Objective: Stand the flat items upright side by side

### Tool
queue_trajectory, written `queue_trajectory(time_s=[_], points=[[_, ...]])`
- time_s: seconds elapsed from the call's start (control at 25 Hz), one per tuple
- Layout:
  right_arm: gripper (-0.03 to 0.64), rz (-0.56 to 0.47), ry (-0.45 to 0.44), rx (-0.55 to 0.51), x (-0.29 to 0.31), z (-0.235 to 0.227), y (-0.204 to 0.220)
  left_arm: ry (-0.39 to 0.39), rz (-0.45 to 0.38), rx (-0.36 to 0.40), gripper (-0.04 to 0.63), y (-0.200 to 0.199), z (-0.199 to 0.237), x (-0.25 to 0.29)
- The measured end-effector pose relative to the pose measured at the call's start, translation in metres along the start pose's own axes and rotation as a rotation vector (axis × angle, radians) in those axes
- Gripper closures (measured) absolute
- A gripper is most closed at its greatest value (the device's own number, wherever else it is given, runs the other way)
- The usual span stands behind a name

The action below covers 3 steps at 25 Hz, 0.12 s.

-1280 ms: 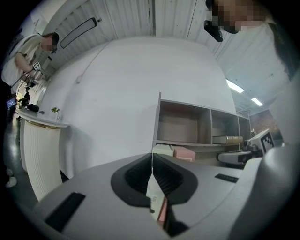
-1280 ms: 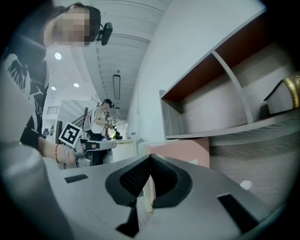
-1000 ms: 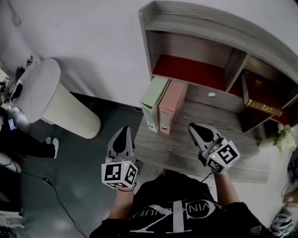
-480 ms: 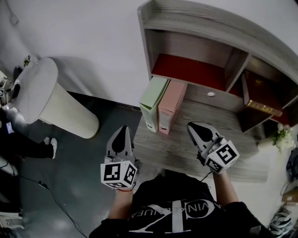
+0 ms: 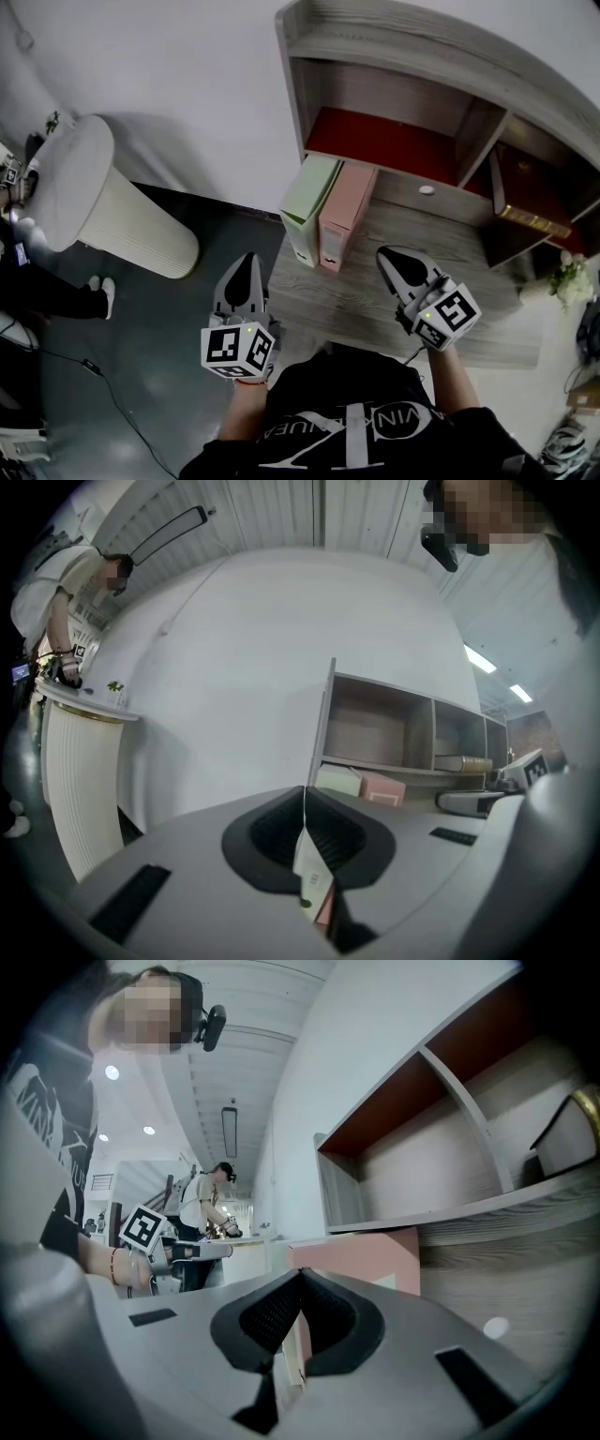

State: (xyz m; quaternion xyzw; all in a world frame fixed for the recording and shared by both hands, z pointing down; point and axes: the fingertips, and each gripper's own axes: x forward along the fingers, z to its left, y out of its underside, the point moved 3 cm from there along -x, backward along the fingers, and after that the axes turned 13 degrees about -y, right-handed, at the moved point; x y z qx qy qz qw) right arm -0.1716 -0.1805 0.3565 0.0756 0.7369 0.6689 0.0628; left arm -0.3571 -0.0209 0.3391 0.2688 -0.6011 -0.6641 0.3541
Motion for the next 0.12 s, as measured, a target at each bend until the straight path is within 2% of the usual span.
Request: queue_trajectory(time_s=[0.12], points=[[0.607,0.001,-0.001,0.004,0.0017,-0.0018,-0.0004,0.001,0.007,-0.007,0.588,0.0004,0.0009,0.0028]])
